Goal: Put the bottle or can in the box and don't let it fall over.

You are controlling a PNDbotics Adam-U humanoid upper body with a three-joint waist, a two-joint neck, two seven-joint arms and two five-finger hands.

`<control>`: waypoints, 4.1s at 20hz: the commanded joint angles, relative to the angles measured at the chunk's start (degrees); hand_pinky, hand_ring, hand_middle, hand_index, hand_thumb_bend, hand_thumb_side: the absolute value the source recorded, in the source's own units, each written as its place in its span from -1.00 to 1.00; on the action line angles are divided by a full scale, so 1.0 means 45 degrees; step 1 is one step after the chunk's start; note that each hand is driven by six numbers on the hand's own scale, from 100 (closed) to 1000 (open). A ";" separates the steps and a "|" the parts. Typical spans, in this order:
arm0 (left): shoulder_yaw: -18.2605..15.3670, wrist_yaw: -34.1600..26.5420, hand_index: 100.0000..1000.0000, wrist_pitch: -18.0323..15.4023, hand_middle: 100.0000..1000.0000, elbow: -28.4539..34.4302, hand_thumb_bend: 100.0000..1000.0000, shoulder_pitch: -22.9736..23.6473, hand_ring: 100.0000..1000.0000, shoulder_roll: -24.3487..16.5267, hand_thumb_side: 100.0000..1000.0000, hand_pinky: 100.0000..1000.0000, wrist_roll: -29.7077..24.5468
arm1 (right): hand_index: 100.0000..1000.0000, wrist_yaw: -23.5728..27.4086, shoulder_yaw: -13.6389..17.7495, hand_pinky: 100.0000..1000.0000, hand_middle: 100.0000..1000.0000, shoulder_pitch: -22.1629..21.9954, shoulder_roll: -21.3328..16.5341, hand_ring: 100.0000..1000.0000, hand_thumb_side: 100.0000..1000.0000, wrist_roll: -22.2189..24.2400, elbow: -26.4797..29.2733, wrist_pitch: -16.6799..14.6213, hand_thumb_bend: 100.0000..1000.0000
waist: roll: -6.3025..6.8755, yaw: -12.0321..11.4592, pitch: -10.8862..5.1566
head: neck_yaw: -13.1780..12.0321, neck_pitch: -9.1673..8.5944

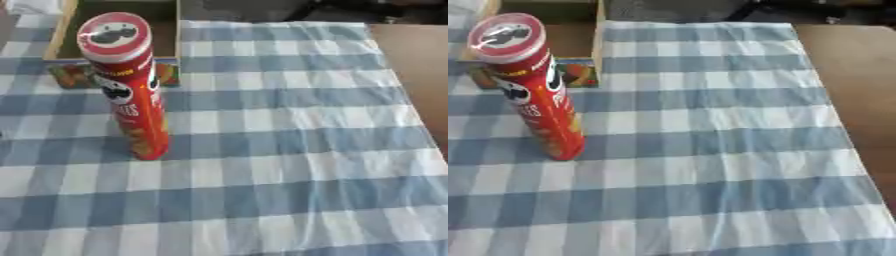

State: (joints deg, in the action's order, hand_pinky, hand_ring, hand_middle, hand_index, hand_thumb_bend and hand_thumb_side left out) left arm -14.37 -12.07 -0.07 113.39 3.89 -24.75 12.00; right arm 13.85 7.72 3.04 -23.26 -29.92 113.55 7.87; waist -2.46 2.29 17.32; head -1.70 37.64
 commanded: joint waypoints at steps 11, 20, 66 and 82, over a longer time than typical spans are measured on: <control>0.1077 0.0039 0.64 0.0307 0.74 0.0267 0.56 -0.0118 1.00 -0.0509 -0.92 1.00 -0.1156 | 0.56 0.0051 0.0049 0.70 0.86 0.0125 -0.0227 1.00 0.72 0.0080 0.0232 0.0015 -1.00 | 0.0008 -0.0006 -0.0244 | -0.0105 -0.0183; 0.1933 -0.0079 0.65 0.1192 0.74 0.0267 0.58 -0.1098 1.00 -0.0710 -0.90 1.00 -0.0889 | 0.56 0.0040 0.0004 0.70 0.86 0.0133 -0.0196 1.00 0.73 0.0114 0.0232 0.0063 -1.00 | 0.0044 0.0006 -0.0235 | -0.0154 -0.0201; 0.4149 0.0181 0.68 0.3025 0.77 0.0266 0.74 -0.4709 1.00 0.0050 -0.82 1.00 -0.1372 | 0.55 0.0004 -0.0134 0.71 0.86 0.0095 -0.0029 1.00 0.77 0.0188 0.0232 0.0180 -1.00 | 0.0144 -0.0013 -0.0223 | -0.0310 -0.0293; 0.4521 -0.0326 0.65 0.3138 0.76 -0.0474 0.79 -0.5602 1.00 0.0446 -0.76 1.00 -0.1530 | 0.55 -0.0024 -0.0181 0.72 0.86 0.0106 0.0051 1.00 0.79 0.0227 0.0232 0.0229 -1.00 | 0.0141 0.0030 -0.0134 | -0.0399 -0.0380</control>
State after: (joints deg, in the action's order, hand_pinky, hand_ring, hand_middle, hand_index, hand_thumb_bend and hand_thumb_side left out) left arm 5.86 -13.36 13.97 111.04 -20.52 -22.56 5.34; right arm 13.89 6.65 3.23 -22.37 -28.99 113.55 8.86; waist -1.89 2.37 17.36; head -3.39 36.61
